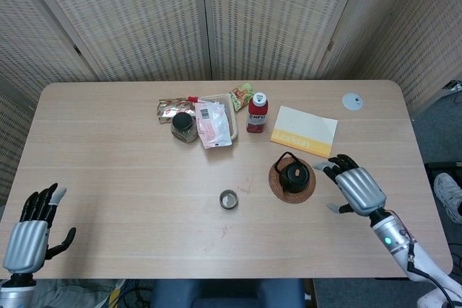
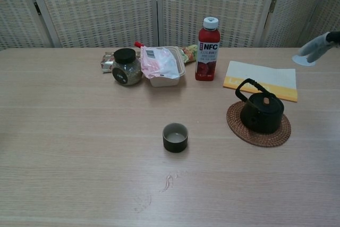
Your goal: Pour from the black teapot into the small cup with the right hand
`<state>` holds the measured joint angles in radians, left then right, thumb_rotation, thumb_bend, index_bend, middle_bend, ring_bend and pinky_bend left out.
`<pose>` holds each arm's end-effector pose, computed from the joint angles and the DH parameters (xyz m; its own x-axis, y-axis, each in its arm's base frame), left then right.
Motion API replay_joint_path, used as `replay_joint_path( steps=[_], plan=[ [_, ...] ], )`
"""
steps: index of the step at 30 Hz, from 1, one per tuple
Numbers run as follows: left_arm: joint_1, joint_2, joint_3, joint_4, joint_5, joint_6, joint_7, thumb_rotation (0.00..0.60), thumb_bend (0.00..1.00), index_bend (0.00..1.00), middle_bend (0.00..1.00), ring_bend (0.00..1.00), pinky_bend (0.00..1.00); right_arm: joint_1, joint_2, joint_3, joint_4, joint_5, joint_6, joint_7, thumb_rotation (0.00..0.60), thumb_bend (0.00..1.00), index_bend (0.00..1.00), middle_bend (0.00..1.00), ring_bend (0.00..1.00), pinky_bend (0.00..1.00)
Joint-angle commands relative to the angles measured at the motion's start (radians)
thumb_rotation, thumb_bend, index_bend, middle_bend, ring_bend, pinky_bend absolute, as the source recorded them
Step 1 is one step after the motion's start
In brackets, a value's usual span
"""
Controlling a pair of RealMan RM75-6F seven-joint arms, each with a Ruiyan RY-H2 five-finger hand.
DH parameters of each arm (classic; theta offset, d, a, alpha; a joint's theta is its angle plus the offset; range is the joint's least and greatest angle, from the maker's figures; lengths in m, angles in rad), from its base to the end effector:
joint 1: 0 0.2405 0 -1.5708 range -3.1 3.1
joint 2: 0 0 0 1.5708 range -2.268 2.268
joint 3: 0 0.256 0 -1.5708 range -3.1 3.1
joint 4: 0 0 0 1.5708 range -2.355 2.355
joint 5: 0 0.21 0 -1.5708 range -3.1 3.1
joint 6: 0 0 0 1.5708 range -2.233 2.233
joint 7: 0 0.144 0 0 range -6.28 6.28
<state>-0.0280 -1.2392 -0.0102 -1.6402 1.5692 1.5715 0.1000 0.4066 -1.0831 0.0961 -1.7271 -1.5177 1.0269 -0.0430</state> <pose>-0.2920 0.1544 0.1226 0.3539 -0.0206 0.9351 0.9348 -0.0242 -0.3543 -0.2336 -0.2634 0.1051 0.4607 -0.2751 0.8439 -0.8651 -0.3516 0.3576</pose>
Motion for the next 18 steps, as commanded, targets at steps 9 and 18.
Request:
replay_joint_path(
  steps=[9,18],
  plan=[
    [0.005,0.001,-0.001,-0.001,-0.002,0.006,0.001,0.6,0.34,0.0,0.0,0.0,0.0,0.181,-0.085,0.065,0.035,0.127,-0.192,-0.122,0.6,0.01,0.19,0.24,0.12,0.11],
    [0.011,0.006,0.0,0.0,-0.004,0.012,-0.001,0.6,0.34,0.0,0.0,0.0,0.0,0.284,-0.196,0.079,0.137,0.229,-0.274,-0.195,0.6,0.01,0.19,0.28,0.12,0.11]
  ],
)
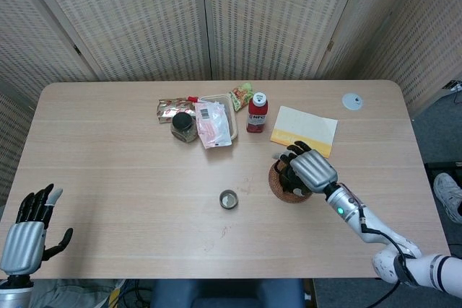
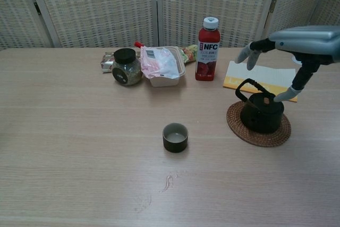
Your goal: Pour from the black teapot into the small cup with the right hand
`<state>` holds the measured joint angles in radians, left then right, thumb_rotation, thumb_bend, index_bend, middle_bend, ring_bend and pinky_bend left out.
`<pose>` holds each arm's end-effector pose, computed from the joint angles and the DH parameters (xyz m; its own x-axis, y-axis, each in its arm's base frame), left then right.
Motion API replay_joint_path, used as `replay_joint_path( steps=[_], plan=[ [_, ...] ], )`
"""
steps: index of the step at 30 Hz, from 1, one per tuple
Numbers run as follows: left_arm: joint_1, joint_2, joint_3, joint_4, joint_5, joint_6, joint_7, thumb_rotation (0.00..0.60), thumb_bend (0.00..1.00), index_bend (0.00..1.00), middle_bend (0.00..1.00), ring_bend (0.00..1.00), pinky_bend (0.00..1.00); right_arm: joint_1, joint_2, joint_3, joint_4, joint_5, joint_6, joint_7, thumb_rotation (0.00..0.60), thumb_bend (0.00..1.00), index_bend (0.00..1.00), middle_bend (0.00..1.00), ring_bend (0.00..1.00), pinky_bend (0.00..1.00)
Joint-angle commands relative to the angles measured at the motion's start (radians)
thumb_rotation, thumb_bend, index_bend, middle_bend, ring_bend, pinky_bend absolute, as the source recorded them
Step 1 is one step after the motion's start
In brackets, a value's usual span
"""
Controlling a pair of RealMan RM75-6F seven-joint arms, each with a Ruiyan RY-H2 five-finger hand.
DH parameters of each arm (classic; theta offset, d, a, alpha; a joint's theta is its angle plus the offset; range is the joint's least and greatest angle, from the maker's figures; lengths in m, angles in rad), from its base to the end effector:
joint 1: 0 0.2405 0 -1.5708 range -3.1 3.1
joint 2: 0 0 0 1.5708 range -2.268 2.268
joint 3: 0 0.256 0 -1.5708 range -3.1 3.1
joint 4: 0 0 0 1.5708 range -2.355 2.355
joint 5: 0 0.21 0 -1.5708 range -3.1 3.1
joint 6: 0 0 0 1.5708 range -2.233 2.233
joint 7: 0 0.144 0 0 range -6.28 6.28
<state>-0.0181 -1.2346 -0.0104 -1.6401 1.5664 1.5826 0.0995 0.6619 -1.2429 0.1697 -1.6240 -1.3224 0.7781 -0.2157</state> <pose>-0.2940 0.1515 0.1256 0.3578 -0.0282 0.9334 0.9336 -0.0110 -0.3582 -0.1797 -0.3295 0.0488 0.5722 -0.3156 0.7570 -0.7856 -0.4758 0.3955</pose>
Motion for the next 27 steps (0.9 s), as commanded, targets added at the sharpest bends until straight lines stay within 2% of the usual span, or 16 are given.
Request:
replay_joint_path(
  steps=[1,10,27],
  plan=[
    [0.002,0.002,0.0,0.0,-0.002,0.001,-0.001,0.6,0.34,0.0,0.0,0.0,0.0,0.038,-0.046,0.007,0.045,0.043,-0.033,-0.026,0.6,0.01,0.19,0.28,0.12,0.11],
    [0.007,-0.001,0.0,0.01,-0.01,-0.001,-0.008,0.6,0.34,0.0,0.0,0.0,0.0,0.114,-0.127,-0.001,0.146,0.122,-0.095,-0.062,0.6,0.01,0.19,0.28,0.12,0.11],
    [0.011,-0.003,-0.002,0.029,-0.019,-0.003,-0.023,0.6,0.34,0.0,0.0,0.0,0.0,0.188,-0.228,-0.032,0.28,0.244,-0.144,-0.097,0.6,0.01,0.19,0.29,0.12,0.11]
  ],
)
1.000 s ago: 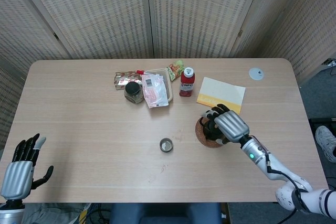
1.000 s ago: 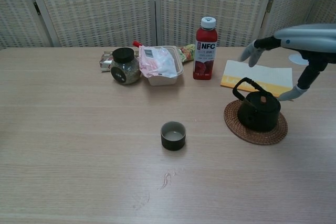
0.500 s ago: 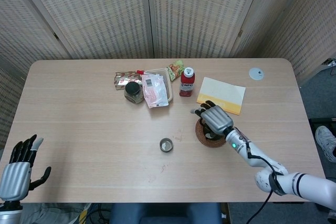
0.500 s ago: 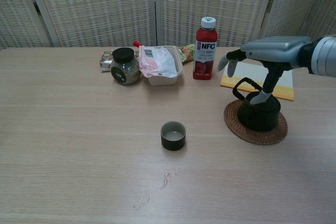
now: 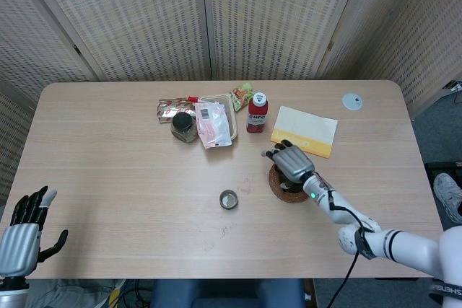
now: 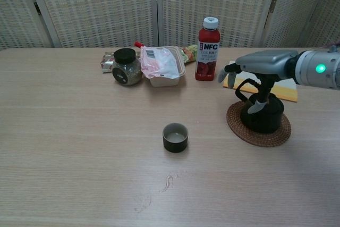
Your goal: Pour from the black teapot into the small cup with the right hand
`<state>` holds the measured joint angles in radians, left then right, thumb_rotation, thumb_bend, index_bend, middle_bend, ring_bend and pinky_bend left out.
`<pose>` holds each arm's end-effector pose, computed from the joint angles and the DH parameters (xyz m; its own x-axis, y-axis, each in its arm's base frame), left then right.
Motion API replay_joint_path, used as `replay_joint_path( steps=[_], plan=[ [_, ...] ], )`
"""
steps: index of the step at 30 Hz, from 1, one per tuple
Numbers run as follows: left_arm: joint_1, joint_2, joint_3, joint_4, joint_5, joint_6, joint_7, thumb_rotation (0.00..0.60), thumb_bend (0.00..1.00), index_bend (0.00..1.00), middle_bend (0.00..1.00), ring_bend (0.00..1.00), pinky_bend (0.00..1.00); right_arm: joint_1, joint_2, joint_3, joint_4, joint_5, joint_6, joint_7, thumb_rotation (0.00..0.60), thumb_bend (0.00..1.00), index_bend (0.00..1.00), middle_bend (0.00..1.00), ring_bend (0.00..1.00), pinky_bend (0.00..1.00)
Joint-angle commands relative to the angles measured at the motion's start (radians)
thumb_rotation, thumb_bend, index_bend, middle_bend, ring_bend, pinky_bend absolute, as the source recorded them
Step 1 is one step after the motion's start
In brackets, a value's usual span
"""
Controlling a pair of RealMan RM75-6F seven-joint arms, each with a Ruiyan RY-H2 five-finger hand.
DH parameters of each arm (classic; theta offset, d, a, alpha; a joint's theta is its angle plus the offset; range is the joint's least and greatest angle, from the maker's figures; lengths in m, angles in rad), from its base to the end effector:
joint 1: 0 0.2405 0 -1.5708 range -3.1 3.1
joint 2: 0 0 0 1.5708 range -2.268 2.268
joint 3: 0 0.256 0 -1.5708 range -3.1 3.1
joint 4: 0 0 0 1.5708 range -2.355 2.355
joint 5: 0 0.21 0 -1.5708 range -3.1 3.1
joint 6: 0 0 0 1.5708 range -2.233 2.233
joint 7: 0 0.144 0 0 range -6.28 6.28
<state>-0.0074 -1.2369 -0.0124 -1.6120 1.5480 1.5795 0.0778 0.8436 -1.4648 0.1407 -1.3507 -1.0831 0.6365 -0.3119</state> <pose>-0.3036 0.1488 0.1272 0.3620 -0.0220 0.9319 0.9321 0.0170 -0.3617 -0.1746 -0.3740 -0.0146 0.6197 -0.4044 0.6727 -0.7751 -0.4499 0.4436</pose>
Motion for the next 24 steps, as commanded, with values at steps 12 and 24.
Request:
replay_joint_path(
  steps=[12,24],
  plan=[
    [0.001,0.0,-0.003,0.008,-0.006,-0.002,-0.01,0.6,0.34,0.0,0.0,0.0,0.0,0.024,-0.021,-0.03,0.036,0.03,-0.007,-0.005,0.6,0.01,0.19,0.35,0.12,0.11],
    [0.003,0.002,-0.006,0.009,-0.005,0.004,-0.01,0.6,0.34,0.0,0.0,0.0,0.0,0.023,-0.01,-0.035,0.03,0.025,0.022,0.014,0.6,0.01,0.22,0.43,0.12,0.11]
  ],
)
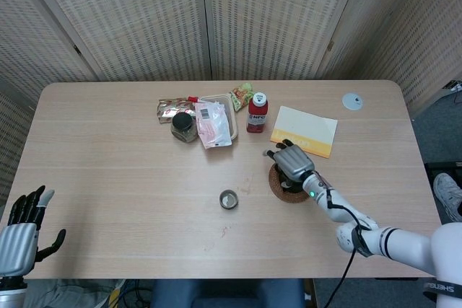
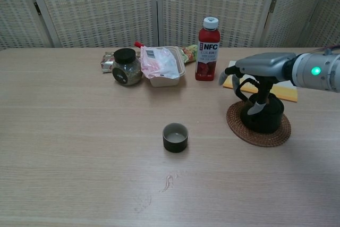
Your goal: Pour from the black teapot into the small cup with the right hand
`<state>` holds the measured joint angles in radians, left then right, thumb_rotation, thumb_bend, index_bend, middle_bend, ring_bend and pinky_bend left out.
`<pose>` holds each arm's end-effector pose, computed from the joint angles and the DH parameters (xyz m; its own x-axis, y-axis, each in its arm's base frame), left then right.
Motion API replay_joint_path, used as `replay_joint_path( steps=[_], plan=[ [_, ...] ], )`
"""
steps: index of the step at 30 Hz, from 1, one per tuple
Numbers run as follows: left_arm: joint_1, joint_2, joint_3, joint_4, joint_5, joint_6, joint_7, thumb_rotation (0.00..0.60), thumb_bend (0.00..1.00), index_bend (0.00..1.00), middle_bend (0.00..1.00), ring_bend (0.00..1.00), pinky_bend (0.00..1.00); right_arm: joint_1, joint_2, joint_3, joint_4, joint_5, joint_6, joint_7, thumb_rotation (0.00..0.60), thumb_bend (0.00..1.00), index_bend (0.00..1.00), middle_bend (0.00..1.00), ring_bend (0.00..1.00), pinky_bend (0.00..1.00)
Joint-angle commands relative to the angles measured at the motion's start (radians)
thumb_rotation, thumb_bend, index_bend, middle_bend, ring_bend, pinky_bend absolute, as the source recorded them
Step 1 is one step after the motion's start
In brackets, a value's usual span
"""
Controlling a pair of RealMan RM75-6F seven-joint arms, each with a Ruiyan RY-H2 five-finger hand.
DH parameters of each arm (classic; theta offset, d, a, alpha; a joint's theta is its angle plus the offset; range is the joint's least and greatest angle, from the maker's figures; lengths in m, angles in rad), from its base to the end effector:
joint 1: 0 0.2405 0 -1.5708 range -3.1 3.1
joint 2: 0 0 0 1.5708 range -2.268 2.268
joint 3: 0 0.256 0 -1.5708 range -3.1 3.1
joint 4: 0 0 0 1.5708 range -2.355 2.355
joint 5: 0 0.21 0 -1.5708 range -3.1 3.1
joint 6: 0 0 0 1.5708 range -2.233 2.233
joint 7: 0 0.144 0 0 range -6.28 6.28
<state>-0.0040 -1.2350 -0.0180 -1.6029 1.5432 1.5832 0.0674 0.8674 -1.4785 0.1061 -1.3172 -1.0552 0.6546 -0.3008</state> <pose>-0.3063 0.1489 0.1298 0.3627 -0.0299 0.9314 0.9318 0.0253 -0.3620 -0.1794 -0.3784 -0.0165 0.6248 -0.4043 0.6679 -0.7737 -0.4352 0.4603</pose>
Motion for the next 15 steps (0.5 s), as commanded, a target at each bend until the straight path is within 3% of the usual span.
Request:
replay_joint_path(
  steps=[1,15],
  plan=[
    [0.0,0.0,0.0,0.0,0.001,0.001,0.0,0.6,0.34,0.0,0.0,0.0,0.0,-0.002,0.008,-0.001,-0.008,-0.004,0.007,0.005,0.6,0.01,0.22,0.43,0.12,0.11],
    [-0.005,-0.001,-0.005,0.005,0.002,-0.002,-0.007,0.6,0.34,0.0,0.0,0.0,0.0,-0.037,0.108,-0.031,-0.153,-0.02,0.079,-0.026,0.6,0.01,0.22,0.46,0.2,0.11]
  ],
)
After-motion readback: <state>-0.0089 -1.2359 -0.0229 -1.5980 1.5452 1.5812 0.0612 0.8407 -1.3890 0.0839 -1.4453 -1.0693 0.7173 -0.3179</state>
